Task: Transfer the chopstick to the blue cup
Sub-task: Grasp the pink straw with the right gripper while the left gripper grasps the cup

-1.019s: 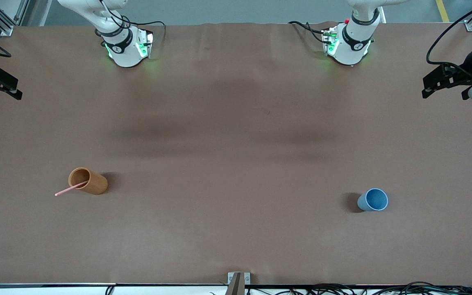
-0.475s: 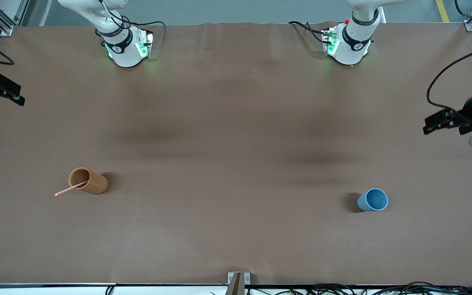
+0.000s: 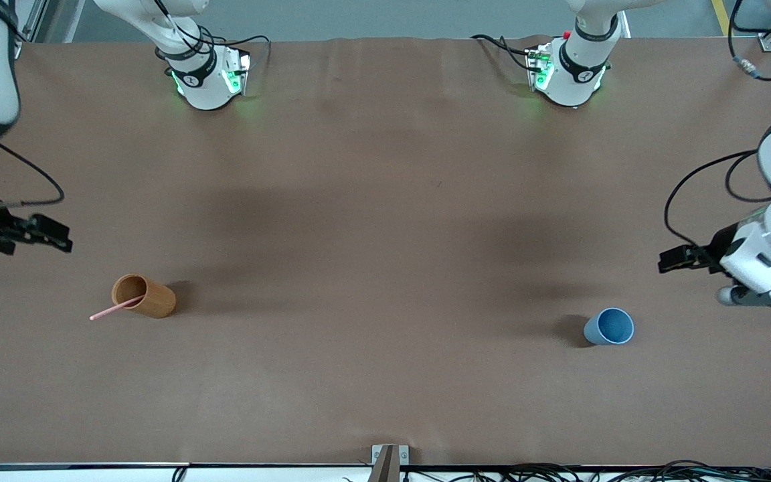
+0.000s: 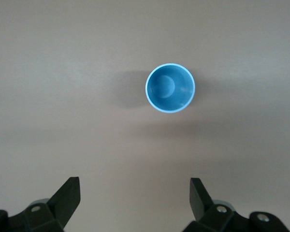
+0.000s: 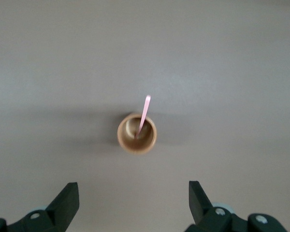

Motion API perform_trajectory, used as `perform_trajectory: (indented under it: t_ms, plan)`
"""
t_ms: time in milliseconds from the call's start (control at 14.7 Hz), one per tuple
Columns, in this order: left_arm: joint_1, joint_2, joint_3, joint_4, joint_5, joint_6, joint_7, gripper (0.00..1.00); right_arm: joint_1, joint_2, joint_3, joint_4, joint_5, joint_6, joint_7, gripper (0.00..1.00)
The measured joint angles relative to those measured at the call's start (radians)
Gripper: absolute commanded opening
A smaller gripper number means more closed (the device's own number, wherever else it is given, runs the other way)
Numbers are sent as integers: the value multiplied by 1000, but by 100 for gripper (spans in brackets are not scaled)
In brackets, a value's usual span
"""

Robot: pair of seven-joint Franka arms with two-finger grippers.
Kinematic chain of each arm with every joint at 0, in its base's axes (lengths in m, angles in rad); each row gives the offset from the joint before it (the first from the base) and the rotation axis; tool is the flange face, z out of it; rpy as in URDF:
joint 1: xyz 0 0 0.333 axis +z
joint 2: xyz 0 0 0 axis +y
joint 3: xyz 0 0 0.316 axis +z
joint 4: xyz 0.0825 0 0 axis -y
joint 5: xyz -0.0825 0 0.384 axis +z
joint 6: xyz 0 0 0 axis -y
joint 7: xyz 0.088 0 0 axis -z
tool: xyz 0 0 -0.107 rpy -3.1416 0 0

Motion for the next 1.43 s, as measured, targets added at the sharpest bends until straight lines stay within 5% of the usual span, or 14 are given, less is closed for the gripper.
perform_trajectory:
  t_ms: [475,815,1426]
  plan:
    - [-7,152,-3,-10,0,181,3,99,-3,183,-8,11,0,171,1,99]
    - [-6,206,-3,-9,1,228,6,95,-4,239,-11,18,0,220,2,90]
    - [-7,261,-5,4,1,297,7,88,-4,284,-12,21,1,266,5,37]
